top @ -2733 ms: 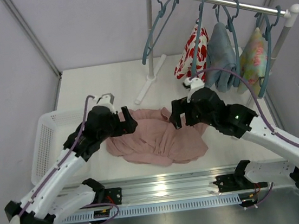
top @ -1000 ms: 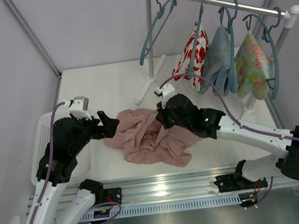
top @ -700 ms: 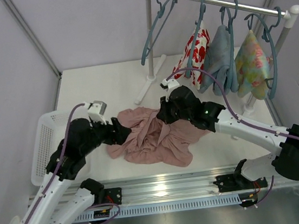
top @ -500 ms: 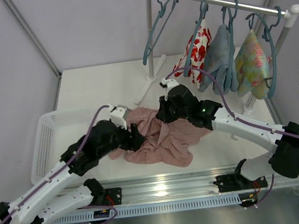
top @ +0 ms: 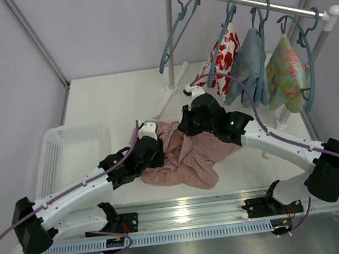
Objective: Place the skirt on the hanger
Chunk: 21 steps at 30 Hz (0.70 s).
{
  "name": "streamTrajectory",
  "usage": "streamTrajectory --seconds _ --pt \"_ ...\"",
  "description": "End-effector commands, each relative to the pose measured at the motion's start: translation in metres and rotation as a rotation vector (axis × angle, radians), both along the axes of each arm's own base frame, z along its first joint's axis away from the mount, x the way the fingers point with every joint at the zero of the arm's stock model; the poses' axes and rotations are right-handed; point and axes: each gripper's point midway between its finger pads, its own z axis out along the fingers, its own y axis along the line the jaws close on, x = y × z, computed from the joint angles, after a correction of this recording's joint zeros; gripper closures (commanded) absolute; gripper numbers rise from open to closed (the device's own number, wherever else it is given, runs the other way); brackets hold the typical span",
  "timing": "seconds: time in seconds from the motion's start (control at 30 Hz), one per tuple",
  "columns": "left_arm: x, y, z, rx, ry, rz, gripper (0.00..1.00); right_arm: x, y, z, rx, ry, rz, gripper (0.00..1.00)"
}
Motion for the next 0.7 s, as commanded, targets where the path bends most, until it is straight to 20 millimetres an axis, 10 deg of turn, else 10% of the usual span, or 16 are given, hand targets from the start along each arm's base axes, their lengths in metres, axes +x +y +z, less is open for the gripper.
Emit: streamTrajectory --seconds 0.0,0.53,0.67 --pt "0.013 -0.014 -0.002 -0.029 -0.03 0.04 0.52 0.009 -0.001 0.025 0.033 -0.06 -0.028 1.0" --pt "0.038 -0.012 -0.04 0.118 -0.061 0.141 0.51 0.014 0.001 0.025 0.06 -0.038 -0.006 1.0" --pt "0.046 -0.007 -0.039 0.133 -0.094 0.203 0.66 0.013 0.001 0.024 0.066 -0.032 -0.007 1.0"
